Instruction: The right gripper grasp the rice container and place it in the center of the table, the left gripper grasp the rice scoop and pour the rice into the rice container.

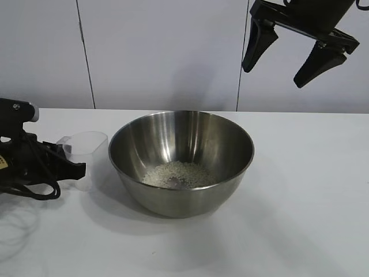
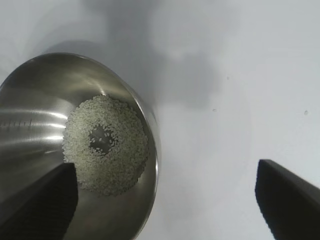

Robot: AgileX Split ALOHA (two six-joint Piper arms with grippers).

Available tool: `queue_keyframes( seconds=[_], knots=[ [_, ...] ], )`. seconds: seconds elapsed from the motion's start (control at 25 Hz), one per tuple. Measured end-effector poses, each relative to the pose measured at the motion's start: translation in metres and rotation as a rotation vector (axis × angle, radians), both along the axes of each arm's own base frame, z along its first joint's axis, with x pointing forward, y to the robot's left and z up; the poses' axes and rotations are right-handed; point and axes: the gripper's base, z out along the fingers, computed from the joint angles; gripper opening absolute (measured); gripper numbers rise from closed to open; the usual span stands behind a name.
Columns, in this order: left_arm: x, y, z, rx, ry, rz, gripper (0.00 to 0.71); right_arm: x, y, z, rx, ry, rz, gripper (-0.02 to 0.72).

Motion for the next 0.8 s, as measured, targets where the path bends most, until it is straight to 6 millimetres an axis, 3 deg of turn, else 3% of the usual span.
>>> queue_keyframes(
  seconds=[0.16, 0.32, 0.56, 0.64, 0.8],
  knots=[
    [0.0, 0.0, 0.0, 0.0, -0.001, -0.004, 0.362, 0.0, 0.0, 0.0, -0.001, -0.001, 0.002, 0.661],
    [-0.006, 0.002, -0.003, 0.022, 0.016, -0.01, 0.397, 0.0, 0.0, 0.0, -0.002, -0.002, 0.005, 0.661],
    [-0.034, 0.01, -0.009, 0.091, 0.091, -0.032, 0.41, 0.0, 0.0, 0.0, -0.003, -0.003, 0.008, 0.661],
    [-0.037, 0.012, 0.002, 0.083, 0.067, -0.031, 0.434, 0.0, 0.0, 0.0, -0.003, -0.003, 0.008, 0.661],
    [-0.038, 0.012, 0.035, 0.046, -0.033, -0.025, 0.578, 0.0, 0.0, 0.0, -0.003, -0.003, 0.008, 0.661]
  ],
)
